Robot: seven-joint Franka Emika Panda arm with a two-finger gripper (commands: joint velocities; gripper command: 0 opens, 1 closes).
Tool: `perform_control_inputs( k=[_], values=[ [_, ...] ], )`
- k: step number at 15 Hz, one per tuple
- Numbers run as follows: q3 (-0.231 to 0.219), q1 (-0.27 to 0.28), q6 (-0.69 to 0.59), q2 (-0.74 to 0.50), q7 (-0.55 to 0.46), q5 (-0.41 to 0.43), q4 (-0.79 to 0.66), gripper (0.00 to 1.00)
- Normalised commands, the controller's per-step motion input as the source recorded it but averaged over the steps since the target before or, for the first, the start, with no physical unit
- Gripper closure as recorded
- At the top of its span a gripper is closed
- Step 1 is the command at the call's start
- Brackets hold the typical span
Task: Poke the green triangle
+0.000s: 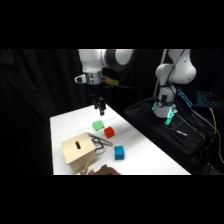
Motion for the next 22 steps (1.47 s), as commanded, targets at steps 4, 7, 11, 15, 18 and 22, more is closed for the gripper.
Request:
perform_control_inputs(
  k=[4, 7, 11, 15, 18, 22],
  values=[
    [-0.003, -0.055, -0.02, 0.0, -0.09, 0.009, 0.03, 0.0],
    [-0.067, -0.123, -0.01, 0.01, -0.24, -0.015, 0.06, 0.0],
    [-0.102, -0.149, 0.01, 0.08, -0.26, -0.076, 0.13, 0.0],
    [-0.087, -0.127, 0.08, 0.17, -0.16, -0.112, 0.23, 0.25],
    [-0.027, -0.089, 0.14, 0.19, -0.16, -0.047, 0.21, 0.51],
    [0.033, -0.074, 0.15, 0.18, -0.18, 0.075, 0.14, 0.99]
  ],
)
